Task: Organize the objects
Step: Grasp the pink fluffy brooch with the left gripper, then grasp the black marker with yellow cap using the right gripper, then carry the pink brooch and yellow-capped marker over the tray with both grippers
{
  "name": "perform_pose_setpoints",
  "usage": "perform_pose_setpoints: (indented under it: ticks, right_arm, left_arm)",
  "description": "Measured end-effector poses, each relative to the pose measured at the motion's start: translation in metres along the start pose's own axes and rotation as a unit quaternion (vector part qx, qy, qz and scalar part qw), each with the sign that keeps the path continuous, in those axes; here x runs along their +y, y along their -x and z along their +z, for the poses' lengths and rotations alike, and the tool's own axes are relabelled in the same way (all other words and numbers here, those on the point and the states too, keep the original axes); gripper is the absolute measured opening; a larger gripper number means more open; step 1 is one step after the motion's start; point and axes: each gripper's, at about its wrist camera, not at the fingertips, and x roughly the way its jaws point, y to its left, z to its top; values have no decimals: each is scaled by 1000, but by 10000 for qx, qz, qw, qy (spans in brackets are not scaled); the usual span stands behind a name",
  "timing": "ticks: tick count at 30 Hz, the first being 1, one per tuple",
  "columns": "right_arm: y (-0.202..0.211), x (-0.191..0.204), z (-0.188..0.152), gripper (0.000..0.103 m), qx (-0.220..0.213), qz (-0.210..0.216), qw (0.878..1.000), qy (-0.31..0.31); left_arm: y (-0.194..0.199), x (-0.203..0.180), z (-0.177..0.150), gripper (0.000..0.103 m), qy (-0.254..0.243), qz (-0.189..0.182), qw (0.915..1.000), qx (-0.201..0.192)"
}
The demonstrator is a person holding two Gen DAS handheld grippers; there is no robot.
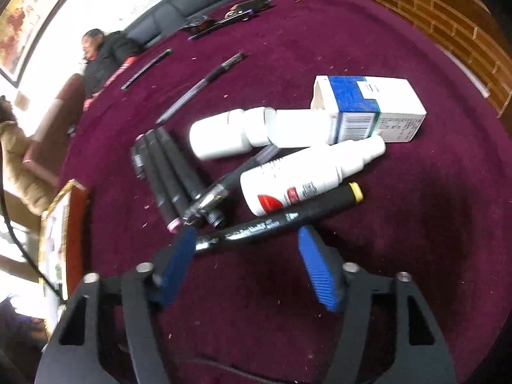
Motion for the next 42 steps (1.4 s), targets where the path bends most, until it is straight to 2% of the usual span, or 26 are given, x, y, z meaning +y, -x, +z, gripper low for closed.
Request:
perform_pose_setpoints:
  ticks: [7,9,10,11,13,15,18,21,24,30,35,42]
  right_arm:
    - [-4,17,4,62,-294,-867,9957,-168]
    - [-6,22,4,62,-379,-903,9951,-99]
    - [-7,25,3,59,-354,-926,9951,-11]
    - [-9,29,1,50,-336,-1136,9928,174]
    - [-9,34,-3,41,-368,-1305,9897,467]
    - [-4,26,-4,27,-376,-1202,9909,466]
    - [3,12,-5,17,-337,-886,9950,326]
    - [10,2,-10,12,-285,-707,9966,299]
    - [14,-3,-18,12,-245,-427,9985,227]
    - [36,-2,-37,13,-349,470,9982,120]
    - [61,33,-46,13,-630,1111,9906,498]
    - [59,114,-45,13,-737,1389,9764,1483]
  left_arm:
    - [2,2,-4,43,10,-173,9998,-60]
    - [4,3,-5,43,21,-240,9997,-94]
    - [5,3,-6,43,19,-255,9996,-104]
    - [6,2,-7,43,13,-277,9995,-117]
    - [9,2,-9,43,-37,-308,9994,-143]
    - [12,2,-11,43,-46,-329,9993,-196]
    - [15,2,-11,43,-38,-368,9990,-260]
    - [22,3,-13,43,-29,-342,9989,-333]
    - [28,5,-15,43,3,-270,9988,-398]
    - [46,17,-24,43,181,-95,9983,-555]
    - [74,34,-31,43,329,87,9962,-799]
    - [128,83,-29,43,684,684,9863,-1333]
